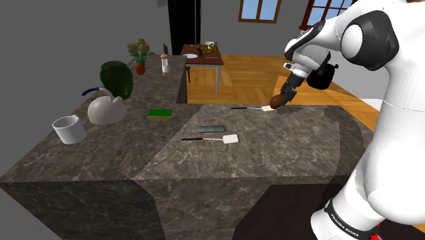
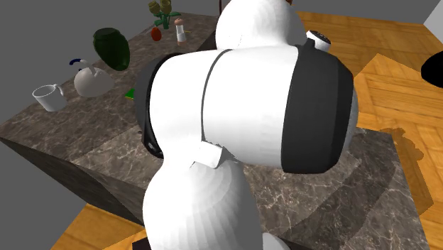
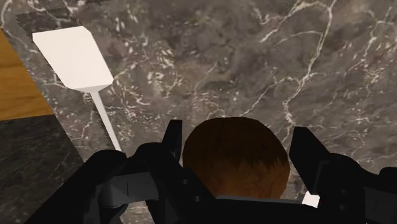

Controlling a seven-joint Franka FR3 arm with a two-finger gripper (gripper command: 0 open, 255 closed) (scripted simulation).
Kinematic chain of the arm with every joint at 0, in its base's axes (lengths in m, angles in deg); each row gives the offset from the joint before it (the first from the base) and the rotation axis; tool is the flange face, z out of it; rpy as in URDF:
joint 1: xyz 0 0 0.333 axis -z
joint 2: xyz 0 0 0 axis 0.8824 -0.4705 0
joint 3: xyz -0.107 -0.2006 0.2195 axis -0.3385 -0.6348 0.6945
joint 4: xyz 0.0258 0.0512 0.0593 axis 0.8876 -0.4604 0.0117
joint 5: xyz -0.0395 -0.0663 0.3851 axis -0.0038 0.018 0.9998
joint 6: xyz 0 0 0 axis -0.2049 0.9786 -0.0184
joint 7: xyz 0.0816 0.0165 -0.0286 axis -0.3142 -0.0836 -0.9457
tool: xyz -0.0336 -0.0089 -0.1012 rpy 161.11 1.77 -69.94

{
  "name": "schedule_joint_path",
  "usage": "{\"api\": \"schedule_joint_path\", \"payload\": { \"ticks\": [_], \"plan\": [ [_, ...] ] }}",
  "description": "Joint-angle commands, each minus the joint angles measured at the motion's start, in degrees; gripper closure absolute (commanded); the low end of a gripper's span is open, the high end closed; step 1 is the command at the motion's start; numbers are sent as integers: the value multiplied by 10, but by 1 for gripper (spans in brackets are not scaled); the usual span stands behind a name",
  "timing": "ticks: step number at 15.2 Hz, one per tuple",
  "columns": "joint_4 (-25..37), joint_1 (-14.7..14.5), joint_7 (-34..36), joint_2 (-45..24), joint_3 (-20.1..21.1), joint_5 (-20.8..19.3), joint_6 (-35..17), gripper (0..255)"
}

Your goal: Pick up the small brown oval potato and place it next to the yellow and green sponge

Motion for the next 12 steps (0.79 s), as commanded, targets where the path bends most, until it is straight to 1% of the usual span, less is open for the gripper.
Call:
{"api": "schedule_joint_path", "payload": {
  "ticks": [1,2,7,12],
  "plan": [
    [8,-5,11,10,-6,-13,11,255],
    [9,-6,13,12,-7,-15,13,255],
    [-26,-74,90,51,3,-39,-28,255],
    [-43,-127,163,70,24,-51,-61,255]
  ]
}}
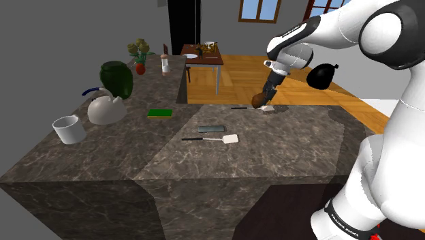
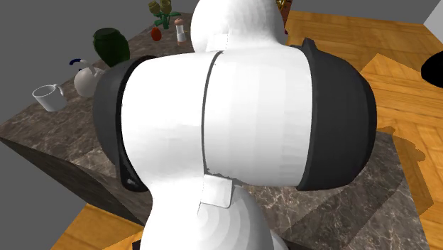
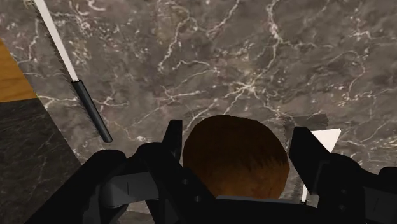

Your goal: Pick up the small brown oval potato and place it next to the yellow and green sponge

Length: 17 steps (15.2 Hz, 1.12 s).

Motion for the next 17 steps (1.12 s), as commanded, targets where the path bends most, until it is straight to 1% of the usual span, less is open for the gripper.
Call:
{"api": "schedule_joint_path", "payload": {
  "ticks": [1,9,17],
  "plan": [
    [-6,-18,26,3,10,0,-13,255],
    [10,-81,124,-14,54,11,-42,255],
    [70,-125,207,-68,99,40,-48,255]
  ]
}}
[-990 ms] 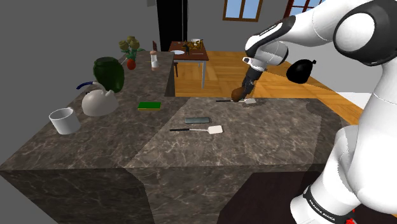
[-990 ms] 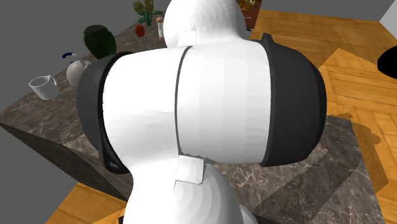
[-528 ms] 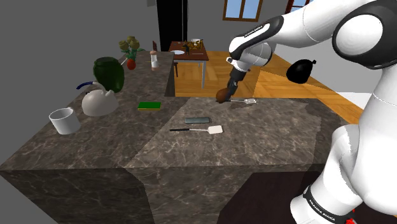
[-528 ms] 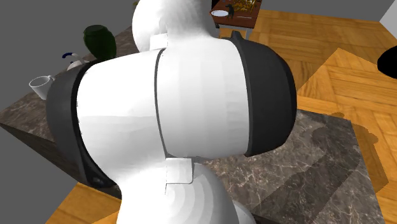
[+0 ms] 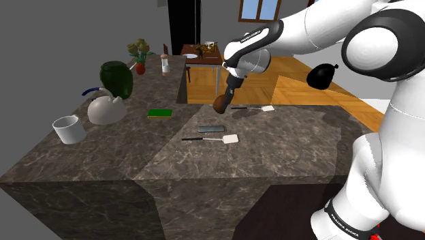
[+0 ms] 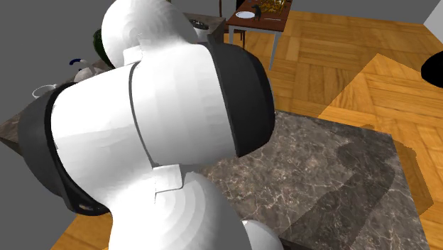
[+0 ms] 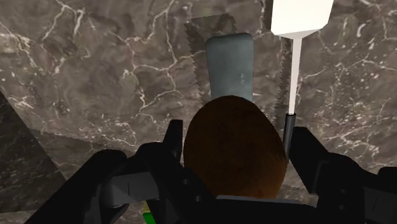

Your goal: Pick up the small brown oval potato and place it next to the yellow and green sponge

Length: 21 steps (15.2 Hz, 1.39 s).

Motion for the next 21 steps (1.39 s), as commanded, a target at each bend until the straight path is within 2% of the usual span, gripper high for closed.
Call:
{"api": "schedule_joint_path", "payload": {
  "ticks": [1,12,17,21],
  "plan": [
    [26,-8,21,-22,13,11,3,255],
    [191,-33,134,-145,69,48,35,255],
    [303,-29,191,-217,91,58,65,255],
    [421,-17,243,-286,109,63,101,255]
  ]
}}
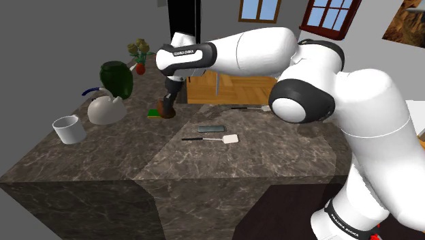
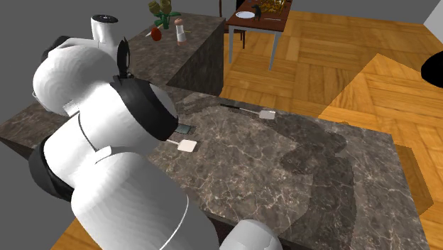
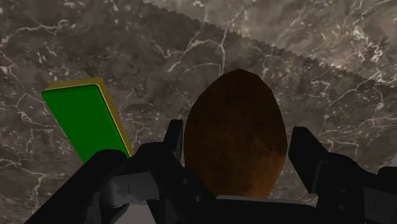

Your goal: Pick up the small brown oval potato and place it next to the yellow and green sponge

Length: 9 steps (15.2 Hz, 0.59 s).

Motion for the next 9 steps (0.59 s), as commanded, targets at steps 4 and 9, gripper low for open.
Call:
{"api": "schedule_joint_path", "payload": {
  "ticks": [4,9],
  "plan": [
    [192,30,77,-106,21,3,61,255],
    [343,66,125,-197,38,3,100,255]
  ]
}}
